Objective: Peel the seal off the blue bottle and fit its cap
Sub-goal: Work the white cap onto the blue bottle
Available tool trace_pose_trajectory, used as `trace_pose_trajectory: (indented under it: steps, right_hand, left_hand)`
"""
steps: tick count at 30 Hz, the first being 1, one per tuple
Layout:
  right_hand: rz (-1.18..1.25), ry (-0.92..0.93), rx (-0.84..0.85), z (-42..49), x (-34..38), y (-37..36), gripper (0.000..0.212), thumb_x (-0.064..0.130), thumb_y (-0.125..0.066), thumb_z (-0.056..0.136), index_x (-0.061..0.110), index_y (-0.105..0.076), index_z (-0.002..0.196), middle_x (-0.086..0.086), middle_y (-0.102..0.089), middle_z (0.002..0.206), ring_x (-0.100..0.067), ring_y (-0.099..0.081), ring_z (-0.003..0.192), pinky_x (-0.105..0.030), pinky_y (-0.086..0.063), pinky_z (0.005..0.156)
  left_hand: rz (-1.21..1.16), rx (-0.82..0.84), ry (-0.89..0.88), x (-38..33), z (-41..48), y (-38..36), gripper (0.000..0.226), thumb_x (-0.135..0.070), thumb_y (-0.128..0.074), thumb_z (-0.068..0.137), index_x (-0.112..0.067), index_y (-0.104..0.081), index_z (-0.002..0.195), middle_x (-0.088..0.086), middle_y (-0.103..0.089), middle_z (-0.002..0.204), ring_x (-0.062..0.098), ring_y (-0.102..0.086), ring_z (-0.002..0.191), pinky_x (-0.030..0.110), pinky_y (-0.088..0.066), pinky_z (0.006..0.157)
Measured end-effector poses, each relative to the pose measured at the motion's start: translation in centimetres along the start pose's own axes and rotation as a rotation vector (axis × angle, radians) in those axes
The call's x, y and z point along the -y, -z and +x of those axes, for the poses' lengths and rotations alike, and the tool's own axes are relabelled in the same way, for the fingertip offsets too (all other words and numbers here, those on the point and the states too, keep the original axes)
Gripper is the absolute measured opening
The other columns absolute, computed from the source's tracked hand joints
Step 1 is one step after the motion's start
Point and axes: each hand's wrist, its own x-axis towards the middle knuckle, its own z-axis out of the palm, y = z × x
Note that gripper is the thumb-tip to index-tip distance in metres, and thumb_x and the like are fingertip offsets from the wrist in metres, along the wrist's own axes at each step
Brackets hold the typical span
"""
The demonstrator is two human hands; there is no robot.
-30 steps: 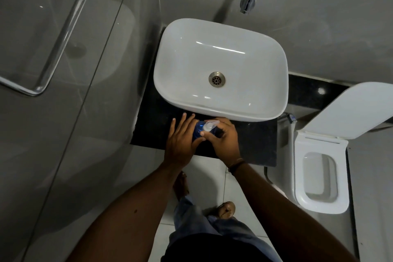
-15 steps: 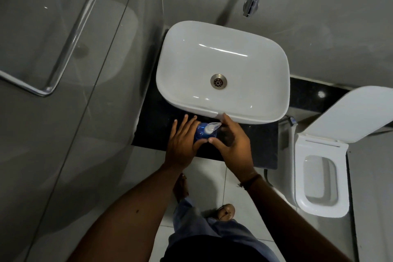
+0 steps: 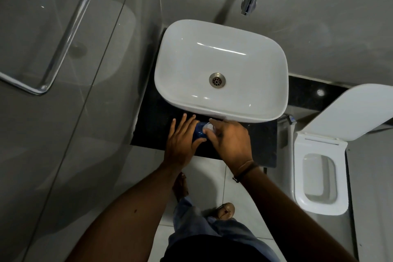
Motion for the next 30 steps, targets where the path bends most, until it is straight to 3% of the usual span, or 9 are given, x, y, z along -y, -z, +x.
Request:
trace_pose_trajectory:
  steps: [6, 12, 17, 21, 23, 24, 25, 27, 30]
  right_hand:
    - [0.102, -0.095, -0.066, -0.3, 0.5, -0.5, 0.028, 0.052, -0.069, 0.093, 0.026, -0.076, 0.1, 0.002, -0.075, 0.071, -0.02, -0.072, 0.065, -0.032, -0.058, 0.061]
    - [0.139, -0.136, -0.125, -0.5, 0.9, -0.9, 0.03, 0.052, -0.071, 0.089, 0.023, -0.076, 0.095, 0.002, -0.073, 0.063, -0.018, -0.07, 0.057, -0.034, -0.061, 0.058]
    - [0.166, -0.146, -0.1, -0.7, 0.8, -1.0, 0.032, 0.054, -0.072, 0.09, 0.024, -0.077, 0.101, 0.001, -0.077, 0.071, -0.02, -0.073, 0.065, -0.035, -0.062, 0.066]
    - [0.224, -0.195, -0.035, -1.1, 0.1, -0.9, 0.065, 0.081, -0.063, 0.081, 0.028, -0.073, 0.118, 0.006, -0.081, 0.084, -0.012, -0.076, 0.079, -0.036, -0.064, 0.078]
    - [0.394, -0.255, -0.082, -2.0, -1.1, -1.3, 0.049, 0.066, -0.063, 0.091, 0.032, -0.069, 0.126, 0.009, -0.08, 0.091, -0.009, -0.075, 0.085, -0.04, -0.065, 0.084]
    - [0.486, -0.283, -0.101, -2.4, -2.0, -1.7, 0.032, 0.047, -0.063, 0.097, 0.032, -0.069, 0.125, 0.009, -0.079, 0.098, -0.012, -0.075, 0.09, -0.045, -0.064, 0.087]
    - [0.559, -0.309, -0.085, -2.6, -2.8, -2.1, 0.031, 0.027, -0.063, 0.098, 0.029, -0.069, 0.129, 0.004, -0.077, 0.108, -0.018, -0.075, 0.097, -0.05, -0.063, 0.092]
    - [0.615, -0.349, 0.083, -2.7, -4.1, -2.9, 0.056, -0.002, -0.065, 0.093, 0.018, -0.058, 0.145, -0.01, -0.067, 0.136, -0.03, -0.07, 0.119, -0.053, -0.059, 0.102]
    - [0.662, -0.316, 0.267, -2.1, -4.4, -4.1, 0.079, -0.011, -0.072, 0.088, 0.012, -0.043, 0.157, -0.013, -0.05, 0.157, -0.033, -0.057, 0.141, -0.051, -0.054, 0.112]
  left_hand:
    - [-0.014, -0.006, 0.003, -0.2, 0.0, 0.1, 0.072, -0.061, -0.038, 0.098, -0.009, -0.053, 0.145, 0.008, -0.049, 0.157, 0.026, -0.029, 0.154, 0.055, -0.017, 0.128]
    - [-0.012, 0.001, 0.007, -0.1, -0.1, 0.0, 0.075, -0.065, -0.026, 0.1, -0.011, -0.05, 0.146, 0.007, -0.048, 0.158, 0.024, -0.027, 0.155, 0.053, -0.015, 0.128]
    - [-0.014, 0.013, 0.005, -0.3, -0.1, 0.2, 0.071, -0.062, -0.029, 0.101, -0.011, -0.05, 0.146, 0.007, -0.047, 0.158, 0.025, -0.027, 0.155, 0.054, -0.015, 0.128]
    - [-0.006, 0.007, -0.004, -0.4, -0.1, 0.5, 0.065, -0.052, -0.035, 0.102, -0.008, -0.051, 0.147, 0.01, -0.048, 0.157, 0.028, -0.028, 0.154, 0.056, -0.018, 0.127]
    - [-0.022, 0.005, 0.001, -0.5, -0.2, 0.6, 0.064, -0.051, -0.046, 0.1, -0.007, -0.052, 0.145, 0.01, -0.049, 0.156, 0.029, -0.031, 0.153, 0.057, -0.02, 0.126]
    - [-0.032, 0.006, 0.005, -0.6, -0.2, 0.7, 0.064, -0.05, -0.053, 0.098, -0.007, -0.053, 0.145, 0.01, -0.05, 0.156, 0.029, -0.032, 0.153, 0.057, -0.021, 0.126]
    - [-0.04, 0.007, 0.01, -0.6, -0.2, 0.8, 0.063, -0.047, -0.058, 0.097, -0.007, -0.053, 0.145, 0.011, -0.051, 0.155, 0.029, -0.033, 0.152, 0.057, -0.022, 0.126]
    - [-0.061, 0.021, 0.022, -0.8, -0.2, 0.8, 0.063, -0.043, -0.063, 0.095, -0.006, -0.053, 0.144, 0.012, -0.055, 0.151, 0.03, -0.038, 0.15, 0.055, -0.025, 0.125]
    - [-0.174, 0.063, 0.064, -0.9, -0.2, 1.0, 0.059, -0.042, -0.063, 0.097, -0.008, -0.051, 0.144, 0.01, -0.059, 0.144, 0.03, -0.054, 0.136, 0.043, -0.042, 0.115]
